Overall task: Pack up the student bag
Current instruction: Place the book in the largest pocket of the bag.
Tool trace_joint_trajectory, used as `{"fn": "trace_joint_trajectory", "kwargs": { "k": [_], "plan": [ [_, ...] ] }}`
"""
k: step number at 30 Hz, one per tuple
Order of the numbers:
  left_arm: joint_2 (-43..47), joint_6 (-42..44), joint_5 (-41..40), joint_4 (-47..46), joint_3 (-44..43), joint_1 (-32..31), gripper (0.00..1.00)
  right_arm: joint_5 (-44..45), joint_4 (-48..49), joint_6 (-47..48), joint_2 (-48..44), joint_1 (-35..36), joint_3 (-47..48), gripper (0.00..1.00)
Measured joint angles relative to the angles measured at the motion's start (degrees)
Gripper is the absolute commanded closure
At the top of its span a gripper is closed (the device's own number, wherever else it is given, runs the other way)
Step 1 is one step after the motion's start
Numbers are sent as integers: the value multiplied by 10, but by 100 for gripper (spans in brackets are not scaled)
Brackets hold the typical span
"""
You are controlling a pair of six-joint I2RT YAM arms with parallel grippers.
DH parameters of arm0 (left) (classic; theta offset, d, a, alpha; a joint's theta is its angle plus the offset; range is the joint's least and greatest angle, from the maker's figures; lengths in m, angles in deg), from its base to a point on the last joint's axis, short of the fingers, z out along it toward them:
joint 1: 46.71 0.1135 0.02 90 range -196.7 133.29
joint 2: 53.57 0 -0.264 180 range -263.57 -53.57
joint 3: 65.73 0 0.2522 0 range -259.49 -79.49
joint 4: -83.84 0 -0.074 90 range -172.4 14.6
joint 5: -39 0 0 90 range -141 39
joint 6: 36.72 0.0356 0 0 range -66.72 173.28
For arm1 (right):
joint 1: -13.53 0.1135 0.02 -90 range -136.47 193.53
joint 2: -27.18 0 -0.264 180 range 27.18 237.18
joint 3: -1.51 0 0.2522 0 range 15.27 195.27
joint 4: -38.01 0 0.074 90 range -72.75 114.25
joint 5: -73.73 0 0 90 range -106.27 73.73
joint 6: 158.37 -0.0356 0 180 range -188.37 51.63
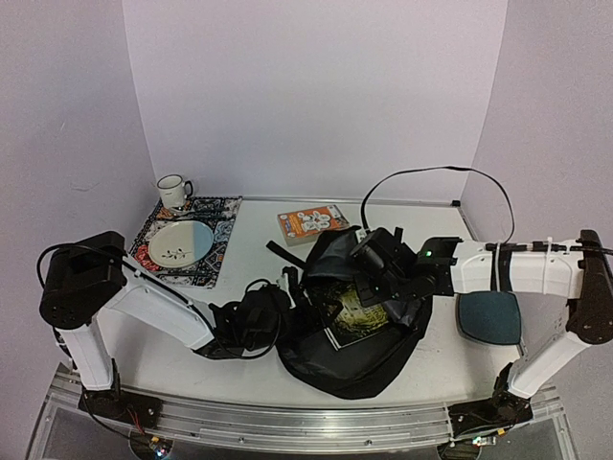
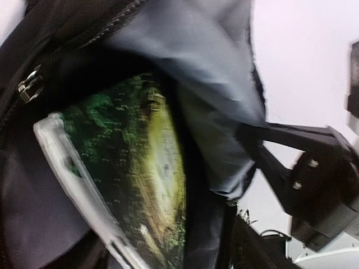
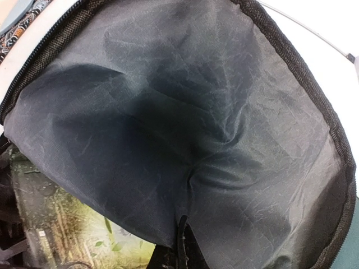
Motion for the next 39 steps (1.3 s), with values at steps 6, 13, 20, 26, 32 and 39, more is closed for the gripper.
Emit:
{"fn": "trace_joint_trajectory", "kwargs": {
  "k": [6, 13, 20, 26, 32, 39],
  "plan": [
    [-15, -41, -22, -8, -5, 1, 88, -15, -1, -4, 0, -3, 0, 100],
    [-25, -105, -12, -39, -3, 17, 100, -37, 7, -17, 0, -3, 0, 100],
    [-12, -171, -43, -79, 53, 25, 100, -46, 34, -71, 0, 8, -1, 100],
    [27, -200, -111, -81, 89, 27, 100, -44, 82, -129, 0, 32, -7, 100],
    [26, -206, -140, -81, 90, 29, 77, -43, 120, -154, 12, 42, -7, 100],
    [11, -190, -128, -83, 82, 33, 48, -37, 135, -150, 35, 44, -7, 100]
  ]
}}
